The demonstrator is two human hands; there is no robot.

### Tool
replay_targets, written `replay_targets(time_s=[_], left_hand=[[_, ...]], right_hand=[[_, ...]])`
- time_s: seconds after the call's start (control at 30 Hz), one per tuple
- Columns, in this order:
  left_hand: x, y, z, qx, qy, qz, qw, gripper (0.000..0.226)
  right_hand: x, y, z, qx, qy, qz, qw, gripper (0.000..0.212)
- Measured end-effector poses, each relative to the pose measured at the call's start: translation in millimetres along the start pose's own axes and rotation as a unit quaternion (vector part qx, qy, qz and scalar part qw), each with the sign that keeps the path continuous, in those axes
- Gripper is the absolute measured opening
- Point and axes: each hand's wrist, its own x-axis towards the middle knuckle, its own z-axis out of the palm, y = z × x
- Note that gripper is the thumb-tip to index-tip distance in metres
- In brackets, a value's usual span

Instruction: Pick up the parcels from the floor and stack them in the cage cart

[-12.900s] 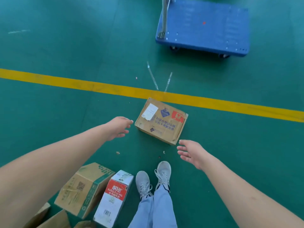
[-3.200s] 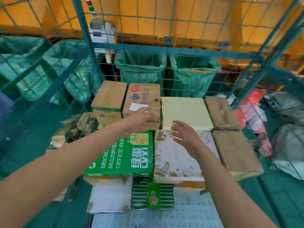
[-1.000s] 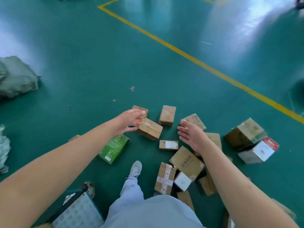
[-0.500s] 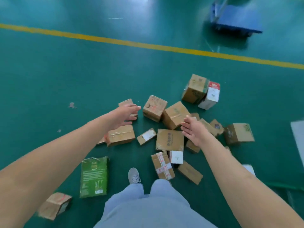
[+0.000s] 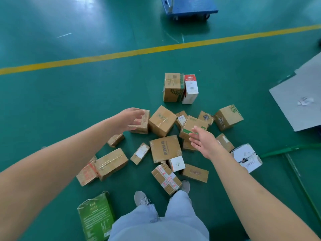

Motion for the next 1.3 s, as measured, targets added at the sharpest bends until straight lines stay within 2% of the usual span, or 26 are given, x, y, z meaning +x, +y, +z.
replay_targets(time_s=[0.33,0.57,0.7,0.93,1.17,1.23,1.3], left_hand=[[84.9,47.4,66.2,0.036,0.025,-0.053,0.998,0.044],[173.6,51.8,83.0,0.035,0.037,-0.082,0.995,0.051],[246.1,28.9,80.2,0.034,0.027,-0.100,0.994,0.051],[389.3,-44.4,75.2,-0.005,0.018,-0.145,0.989,0.047],[500.0,-105.4,71.7,0.020,0.023,-0.158,0.987,0.045],[533.6,-119.2,73.8,0.039,0.031,-0.153,0.987,0.050],[560.2,-126.7,76.7,0.077,0.039,-0.139,0.987,0.061]], right_hand=[[108.0,-30.5,-51.9,-0.034,-0.029,0.030,0.999,0.029],[201.4,-36.6,-42.7,-0.097,-0.050,0.052,0.993,0.012],[275.0,-9.4,-21.3,-0.115,-0.058,0.071,0.989,0.025],[404.0,43.9,21.5,-0.139,-0.043,0.095,0.985,0.023],[505.8,98.1,58.8,-0.159,-0.029,0.114,0.980,0.022],[536.5,115.6,70.1,-0.153,-0.020,0.123,0.980,0.020],[560.2,125.2,77.7,-0.150,-0.013,0.121,0.981,0.029]])
